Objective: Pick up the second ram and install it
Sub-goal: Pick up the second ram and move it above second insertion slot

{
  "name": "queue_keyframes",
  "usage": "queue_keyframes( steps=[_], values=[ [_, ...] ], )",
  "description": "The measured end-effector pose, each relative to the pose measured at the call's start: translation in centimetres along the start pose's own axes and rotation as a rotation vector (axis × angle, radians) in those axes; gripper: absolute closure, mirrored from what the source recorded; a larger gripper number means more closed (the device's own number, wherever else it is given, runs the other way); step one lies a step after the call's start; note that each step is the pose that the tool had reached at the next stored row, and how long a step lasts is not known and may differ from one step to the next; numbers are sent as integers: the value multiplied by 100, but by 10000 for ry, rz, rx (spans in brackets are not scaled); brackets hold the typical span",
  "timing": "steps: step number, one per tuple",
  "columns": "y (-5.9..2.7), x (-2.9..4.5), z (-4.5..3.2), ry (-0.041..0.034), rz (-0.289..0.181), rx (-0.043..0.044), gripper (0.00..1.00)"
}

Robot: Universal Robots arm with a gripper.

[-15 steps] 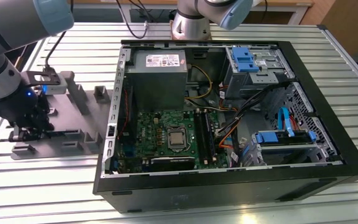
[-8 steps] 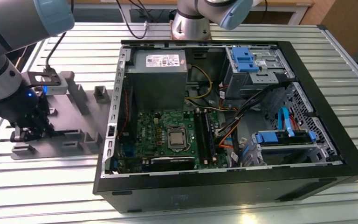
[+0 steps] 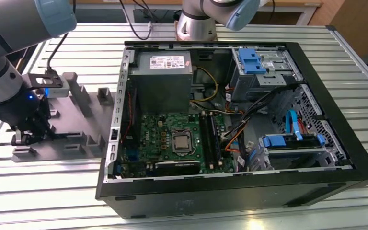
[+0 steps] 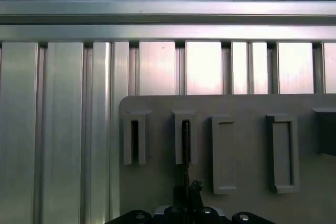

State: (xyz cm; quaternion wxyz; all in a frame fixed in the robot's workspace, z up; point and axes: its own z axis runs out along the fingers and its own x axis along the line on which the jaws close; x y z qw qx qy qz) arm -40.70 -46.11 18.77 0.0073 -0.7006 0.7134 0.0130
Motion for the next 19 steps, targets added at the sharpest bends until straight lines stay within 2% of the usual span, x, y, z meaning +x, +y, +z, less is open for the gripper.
queue_keyframes(
  steps=[19],
  values=[
    [0,7,-4,28,19,0,86]
  ],
)
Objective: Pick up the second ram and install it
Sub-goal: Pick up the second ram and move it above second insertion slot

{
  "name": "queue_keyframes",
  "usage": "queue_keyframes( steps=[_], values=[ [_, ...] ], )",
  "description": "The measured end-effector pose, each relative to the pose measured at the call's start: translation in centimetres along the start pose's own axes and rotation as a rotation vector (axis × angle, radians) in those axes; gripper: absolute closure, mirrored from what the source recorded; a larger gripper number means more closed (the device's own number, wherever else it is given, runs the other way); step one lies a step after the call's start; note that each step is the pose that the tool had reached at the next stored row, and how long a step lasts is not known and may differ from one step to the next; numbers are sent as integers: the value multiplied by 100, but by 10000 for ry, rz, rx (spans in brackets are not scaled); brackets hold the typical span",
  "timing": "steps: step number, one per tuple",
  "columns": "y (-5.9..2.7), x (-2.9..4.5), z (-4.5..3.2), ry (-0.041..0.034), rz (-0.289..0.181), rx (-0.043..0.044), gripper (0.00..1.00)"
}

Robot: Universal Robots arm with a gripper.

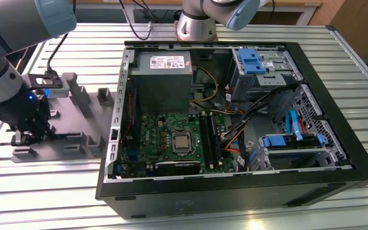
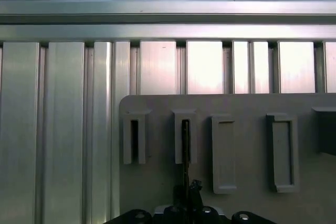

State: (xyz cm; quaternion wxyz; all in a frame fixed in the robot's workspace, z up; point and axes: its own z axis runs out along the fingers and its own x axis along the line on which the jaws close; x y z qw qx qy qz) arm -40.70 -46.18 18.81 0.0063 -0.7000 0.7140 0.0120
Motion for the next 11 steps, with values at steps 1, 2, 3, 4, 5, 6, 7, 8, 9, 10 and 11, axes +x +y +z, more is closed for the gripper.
queue_keyframes(
  steps=[1,2,3,4,5,6,7,8,9,10,11],
  values=[
    [0,0,-6,0,0,0,86],
    [0,0,-14,1,0,0,86],
    [0,-1,-23,-1,0,1,86],
    [0,-1,-36,-1,1,1,86],
    [1,-1,-51,0,1,0,86],
    [1,-2,-68,-1,0,1,86],
    [1,-2,-89,0,0,1,86],
    [1,-3,-110,0,0,1,86],
    [1,-4,-134,-1,0,1,86],
    [1,-4,-160,-1,0,1,86],
    [2,-5,-187,0,0,1,86]
  ],
)
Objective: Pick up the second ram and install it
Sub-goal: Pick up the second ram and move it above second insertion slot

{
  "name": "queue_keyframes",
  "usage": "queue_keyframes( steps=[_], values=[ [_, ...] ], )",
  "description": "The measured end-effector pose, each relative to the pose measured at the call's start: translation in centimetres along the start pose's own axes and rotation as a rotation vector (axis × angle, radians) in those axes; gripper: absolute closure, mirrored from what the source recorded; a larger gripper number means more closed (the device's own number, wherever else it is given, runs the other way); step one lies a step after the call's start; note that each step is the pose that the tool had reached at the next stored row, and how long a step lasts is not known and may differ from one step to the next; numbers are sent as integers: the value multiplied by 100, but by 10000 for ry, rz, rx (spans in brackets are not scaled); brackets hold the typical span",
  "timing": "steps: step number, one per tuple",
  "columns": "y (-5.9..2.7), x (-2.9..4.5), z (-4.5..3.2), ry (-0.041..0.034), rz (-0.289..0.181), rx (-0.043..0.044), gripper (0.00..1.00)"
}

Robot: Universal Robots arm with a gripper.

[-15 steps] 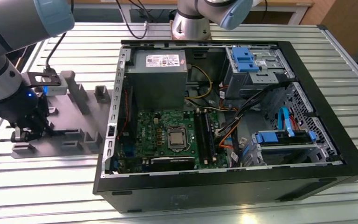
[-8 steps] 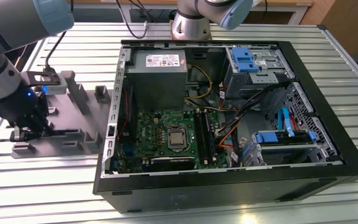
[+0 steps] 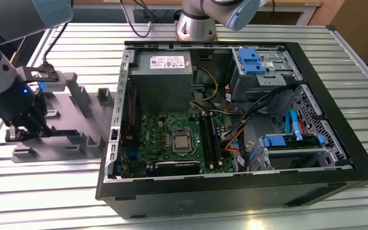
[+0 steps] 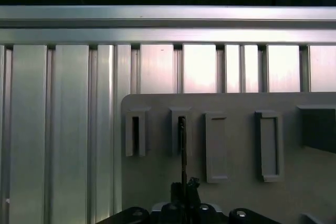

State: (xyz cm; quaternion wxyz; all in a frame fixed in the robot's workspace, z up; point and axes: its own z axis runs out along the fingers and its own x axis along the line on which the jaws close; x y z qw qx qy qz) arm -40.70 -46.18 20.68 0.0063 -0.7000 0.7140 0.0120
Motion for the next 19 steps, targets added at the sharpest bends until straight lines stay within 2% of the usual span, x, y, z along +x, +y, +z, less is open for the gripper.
queue_keyframes(
  steps=[7,19],
  values=[
    [1,-5,-206,-1,0,0,86],
    [2,-6,-243,-13,0,0,86]
  ],
)
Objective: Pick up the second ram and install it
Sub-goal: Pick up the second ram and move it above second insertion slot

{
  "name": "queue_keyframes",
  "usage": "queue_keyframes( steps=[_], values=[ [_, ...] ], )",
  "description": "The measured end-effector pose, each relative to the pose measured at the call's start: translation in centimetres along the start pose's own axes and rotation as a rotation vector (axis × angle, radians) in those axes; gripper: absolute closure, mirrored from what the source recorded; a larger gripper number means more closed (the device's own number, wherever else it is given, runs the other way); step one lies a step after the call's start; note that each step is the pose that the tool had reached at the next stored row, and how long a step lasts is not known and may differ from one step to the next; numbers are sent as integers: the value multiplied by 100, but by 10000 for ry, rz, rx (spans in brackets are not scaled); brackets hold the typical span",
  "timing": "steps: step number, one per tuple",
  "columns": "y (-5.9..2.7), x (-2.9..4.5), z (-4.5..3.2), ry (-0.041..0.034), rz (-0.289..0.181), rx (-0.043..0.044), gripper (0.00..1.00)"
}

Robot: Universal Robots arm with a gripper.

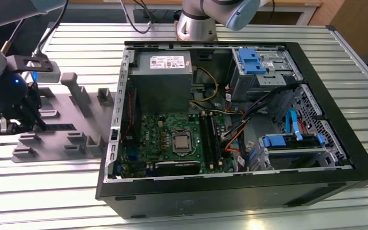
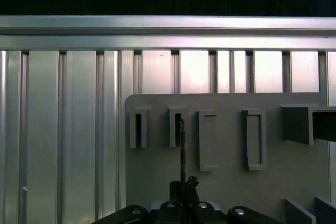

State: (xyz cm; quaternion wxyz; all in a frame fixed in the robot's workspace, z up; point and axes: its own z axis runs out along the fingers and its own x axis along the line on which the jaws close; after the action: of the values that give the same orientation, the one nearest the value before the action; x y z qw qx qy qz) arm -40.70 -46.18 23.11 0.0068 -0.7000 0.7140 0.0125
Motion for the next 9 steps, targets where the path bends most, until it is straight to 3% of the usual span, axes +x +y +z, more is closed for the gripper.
queue_keyframes(
  steps=[9],
  values=[
    [0,-1,-38,2,0,-2,86]
  ],
)
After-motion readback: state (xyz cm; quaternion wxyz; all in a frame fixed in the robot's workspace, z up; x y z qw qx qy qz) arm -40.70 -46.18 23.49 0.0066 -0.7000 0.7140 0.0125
